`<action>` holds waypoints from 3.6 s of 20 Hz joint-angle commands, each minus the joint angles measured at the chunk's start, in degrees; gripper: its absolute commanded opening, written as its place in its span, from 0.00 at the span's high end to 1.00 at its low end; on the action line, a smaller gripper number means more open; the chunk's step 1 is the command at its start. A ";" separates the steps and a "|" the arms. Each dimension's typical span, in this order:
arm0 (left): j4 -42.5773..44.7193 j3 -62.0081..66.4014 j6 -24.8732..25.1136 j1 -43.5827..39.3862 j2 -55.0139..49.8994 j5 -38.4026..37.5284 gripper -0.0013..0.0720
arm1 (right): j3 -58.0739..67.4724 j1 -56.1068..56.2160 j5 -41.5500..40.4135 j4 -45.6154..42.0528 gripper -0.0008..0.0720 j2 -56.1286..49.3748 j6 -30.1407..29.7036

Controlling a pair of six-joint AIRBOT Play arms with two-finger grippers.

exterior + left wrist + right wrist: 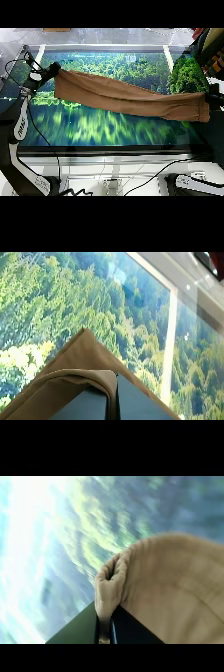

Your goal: Fold the clothes and pants, and hang the long-sleeved shirts on hangers.

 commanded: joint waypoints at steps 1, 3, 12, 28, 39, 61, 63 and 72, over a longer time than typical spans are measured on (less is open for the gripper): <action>0.00 0.79 -0.31 -1.49 -1.14 7.15 0.97 | -0.04 1.88 -8.76 2.08 0.96 -2.05 0.63; -0.15 0.83 -0.50 -2.45 -1.46 10.58 0.97 | -0.02 1.92 -10.12 2.60 0.95 -3.15 0.66; 2.27 1.64 -1.68 -4.57 -3.96 15.41 0.04 | 0.00 2.75 -15.13 2.45 0.21 -5.99 -0.85; 15.98 -11.06 -9.55 12.50 13.53 -36.17 0.43 | 4.24 1.40 -3.72 -2.58 0.04 0.28 -13.64; -2.67 -17.62 -9.66 3.80 3.30 -20.46 0.01 | 4.26 2.89 1.70 -2.43 0.04 0.37 -33.27; 3.74 -7.30 -0.87 -1.70 0.11 -1.51 0.96 | 21.51 19.15 14.19 -0.02 0.04 0.81 -37.64; 8.28 -5.03 -0.90 -1.70 3.82 -5.57 0.97 | 21.51 22.45 11.17 0.00 0.46 0.59 -37.62; 31.85 -4.37 -0.98 -1.70 24.28 -37.18 0.96 | 21.51 43.23 6.19 0.17 0.96 -5.68 -36.00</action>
